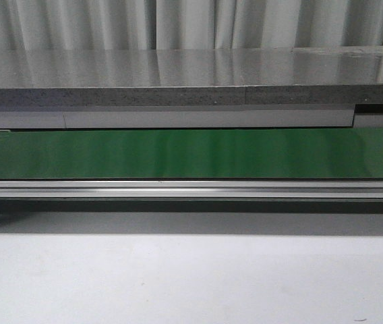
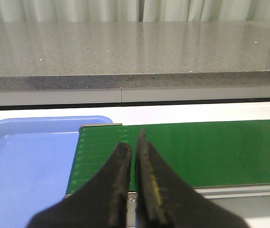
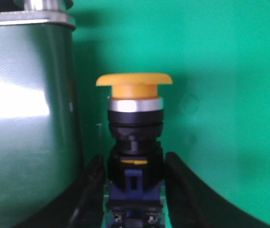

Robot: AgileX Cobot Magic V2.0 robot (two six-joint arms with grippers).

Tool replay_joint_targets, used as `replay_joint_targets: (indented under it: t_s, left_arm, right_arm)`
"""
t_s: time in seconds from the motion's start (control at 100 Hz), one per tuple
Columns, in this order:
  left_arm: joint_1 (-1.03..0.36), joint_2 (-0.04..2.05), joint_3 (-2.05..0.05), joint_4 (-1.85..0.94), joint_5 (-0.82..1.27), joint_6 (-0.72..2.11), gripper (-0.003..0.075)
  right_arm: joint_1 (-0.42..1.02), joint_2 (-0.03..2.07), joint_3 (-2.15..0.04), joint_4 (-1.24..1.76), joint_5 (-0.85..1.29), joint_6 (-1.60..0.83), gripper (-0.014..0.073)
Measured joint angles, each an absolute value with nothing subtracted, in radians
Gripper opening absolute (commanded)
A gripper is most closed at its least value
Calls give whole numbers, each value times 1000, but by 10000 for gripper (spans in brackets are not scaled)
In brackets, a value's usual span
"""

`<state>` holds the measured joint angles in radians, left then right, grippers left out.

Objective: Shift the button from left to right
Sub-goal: 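Carry the button over the green tray with the right gripper, then lower the button into the green tray and open the right gripper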

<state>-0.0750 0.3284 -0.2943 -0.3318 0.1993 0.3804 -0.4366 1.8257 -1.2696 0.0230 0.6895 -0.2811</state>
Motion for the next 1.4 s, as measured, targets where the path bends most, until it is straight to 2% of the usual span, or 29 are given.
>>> replay_joint_targets:
  t_s: [0.12, 0.19, 0.7, 1.0, 1.17, 1.4]
  left_arm:
    - [-75, 328, -294, -332, 199, 380, 5]
    - [-75, 328, -294, -332, 199, 380, 5]
    - [-75, 328, -294, -332, 199, 380, 5]
    - [-75, 328, -294, -332, 199, 380, 5]
    - [-75, 328, -294, -332, 199, 380, 5]
    - [-75, 328, -294, -332, 199, 380, 5]
  right_arm:
    - [-437, 1826, -1270, 23, 690, -281, 416]
    - [-437, 1826, -1270, 16, 686, -281, 445]
    - [-429, 1765, -1314, 80, 695, -263, 445]
    - [-290, 1581, -1302, 104, 654, -263, 445]
    - [-190, 1453, -1216, 117, 595, -263, 445]
    - [-101, 1212, -986, 159, 455, -263, 445]
